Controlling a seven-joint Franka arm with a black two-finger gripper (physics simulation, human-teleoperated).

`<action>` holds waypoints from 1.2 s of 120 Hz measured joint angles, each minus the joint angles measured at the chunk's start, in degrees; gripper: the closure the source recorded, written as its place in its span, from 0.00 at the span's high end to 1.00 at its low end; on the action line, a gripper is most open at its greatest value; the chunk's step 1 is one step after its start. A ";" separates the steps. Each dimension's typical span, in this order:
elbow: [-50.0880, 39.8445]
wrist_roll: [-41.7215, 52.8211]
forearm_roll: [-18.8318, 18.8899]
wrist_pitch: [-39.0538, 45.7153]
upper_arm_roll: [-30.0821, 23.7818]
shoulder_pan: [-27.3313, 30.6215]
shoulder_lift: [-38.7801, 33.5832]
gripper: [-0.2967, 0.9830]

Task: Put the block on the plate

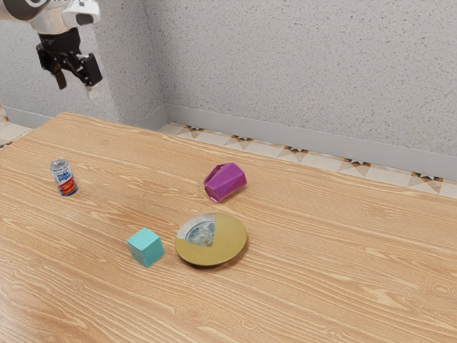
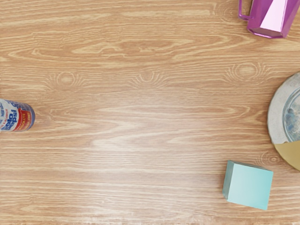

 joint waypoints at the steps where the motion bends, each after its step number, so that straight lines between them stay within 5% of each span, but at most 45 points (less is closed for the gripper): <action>1: 0.01 0.00 0.07 -0.11 -0.01 -0.01 0.10 0.77; 39: -13.97 0.05 -2.77 10.54 -0.68 -9.87 6.58 0.77; 82: -26.18 -0.32 -6.29 24.77 -1.09 -8.57 7.87 0.77; 144: -37.00 -1.21 -6.87 34.38 -1.01 -7.70 6.47 0.77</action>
